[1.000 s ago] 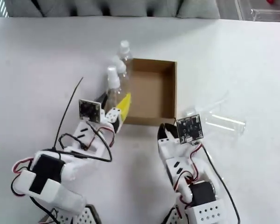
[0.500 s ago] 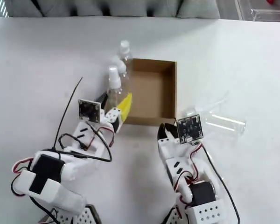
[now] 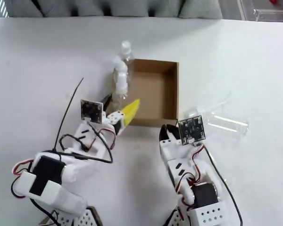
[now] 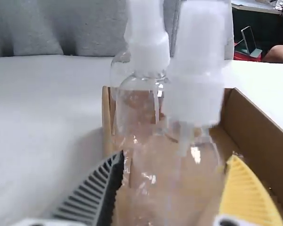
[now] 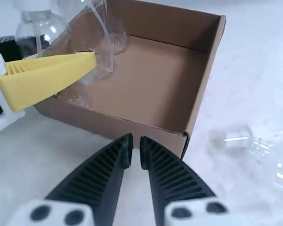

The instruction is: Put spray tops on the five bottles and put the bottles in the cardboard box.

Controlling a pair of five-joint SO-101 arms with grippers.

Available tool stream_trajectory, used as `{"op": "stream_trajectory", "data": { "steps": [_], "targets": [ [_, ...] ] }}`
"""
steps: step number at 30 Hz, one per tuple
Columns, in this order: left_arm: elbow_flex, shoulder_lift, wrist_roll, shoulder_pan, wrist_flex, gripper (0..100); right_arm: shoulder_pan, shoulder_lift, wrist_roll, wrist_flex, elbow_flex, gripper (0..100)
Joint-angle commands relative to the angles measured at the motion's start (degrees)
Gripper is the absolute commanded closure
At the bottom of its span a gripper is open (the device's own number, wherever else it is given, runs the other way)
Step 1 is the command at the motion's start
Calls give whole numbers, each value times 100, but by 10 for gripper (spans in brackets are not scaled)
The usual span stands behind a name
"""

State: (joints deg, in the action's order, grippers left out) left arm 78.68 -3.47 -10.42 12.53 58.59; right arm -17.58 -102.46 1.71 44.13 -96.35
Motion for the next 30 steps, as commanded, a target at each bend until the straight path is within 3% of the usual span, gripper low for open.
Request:
{"op": "stream_trajectory", "data": {
  "steps": [1, 16, 22, 30],
  "targets": [
    [-79, 31, -167, 40, -9, 664, 4, 13, 79, 110, -53, 984],
    [-79, 84, -193, 31, -9, 664, 4, 13, 79, 110, -53, 984],
    [501, 1059, -211, 84, -105, 666, -4, 13, 79, 101, -53, 984],
    [791, 2756, -167, 40, -1934, 664, 4, 13, 79, 101, -53, 984]
  ]
}}
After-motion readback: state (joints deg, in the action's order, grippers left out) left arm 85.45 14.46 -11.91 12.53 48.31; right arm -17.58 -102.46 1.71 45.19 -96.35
